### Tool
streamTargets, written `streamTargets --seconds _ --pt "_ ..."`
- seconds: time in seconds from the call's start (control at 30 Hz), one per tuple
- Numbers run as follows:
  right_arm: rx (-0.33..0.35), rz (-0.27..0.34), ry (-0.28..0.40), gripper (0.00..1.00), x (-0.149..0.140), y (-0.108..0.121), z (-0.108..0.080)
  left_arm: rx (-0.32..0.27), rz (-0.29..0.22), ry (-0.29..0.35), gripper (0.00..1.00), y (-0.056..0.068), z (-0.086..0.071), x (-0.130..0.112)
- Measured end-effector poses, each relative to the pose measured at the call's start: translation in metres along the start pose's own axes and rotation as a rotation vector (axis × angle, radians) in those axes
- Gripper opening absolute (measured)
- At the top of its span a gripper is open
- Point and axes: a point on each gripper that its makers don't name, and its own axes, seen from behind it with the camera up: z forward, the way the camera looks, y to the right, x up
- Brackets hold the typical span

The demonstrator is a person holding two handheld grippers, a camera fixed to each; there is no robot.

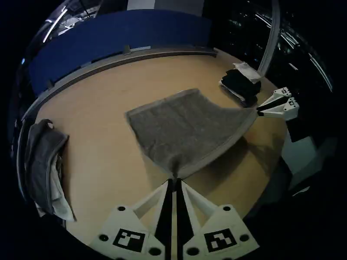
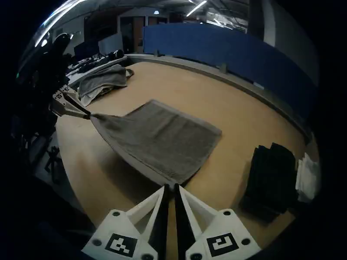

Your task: Fold towel

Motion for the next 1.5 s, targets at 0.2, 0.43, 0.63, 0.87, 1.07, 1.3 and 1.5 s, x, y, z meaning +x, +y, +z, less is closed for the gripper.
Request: streamTargets --seconds 0.2,0.43,0.63,0.87,1.07,1.3,1.5 --pt "0.000 0.008 0.005 0.09 0.008 -0.001 -0.010 -0.002 -0.021 0.000 0.06 0.002 -0.011 0.005" --pt "-0.001 0.008 0.011 0.09 0.015 -0.003 -0.024 -0.002 -0.048 0.002 0.06 0.005 -0.023 0.011" --pt "0.002 0.021 0.021 0.09 0.019 -0.004 -0.034 -0.001 -0.064 0.010 0.06 0.007 -0.030 0.015" --pt "0.002 0.020 0.020 0.09 0.017 -0.005 -0.035 0.004 -0.065 0.011 0.06 0.007 -0.030 0.016" --pt "0.005 0.023 0.021 0.09 0.018 -0.003 -0.033 0.010 -0.078 0.010 0.06 0.006 -0.029 0.017" --pt "0.001 0.015 0.014 0.09 0.021 0.003 -0.027 0.024 -0.109 0.005 0.06 0.003 -0.025 0.023" --pt "-0.002 0.013 0.002 0.09 0.026 0.012 -0.016 0.043 -0.128 -0.010 0.06 -0.005 -0.018 0.030"
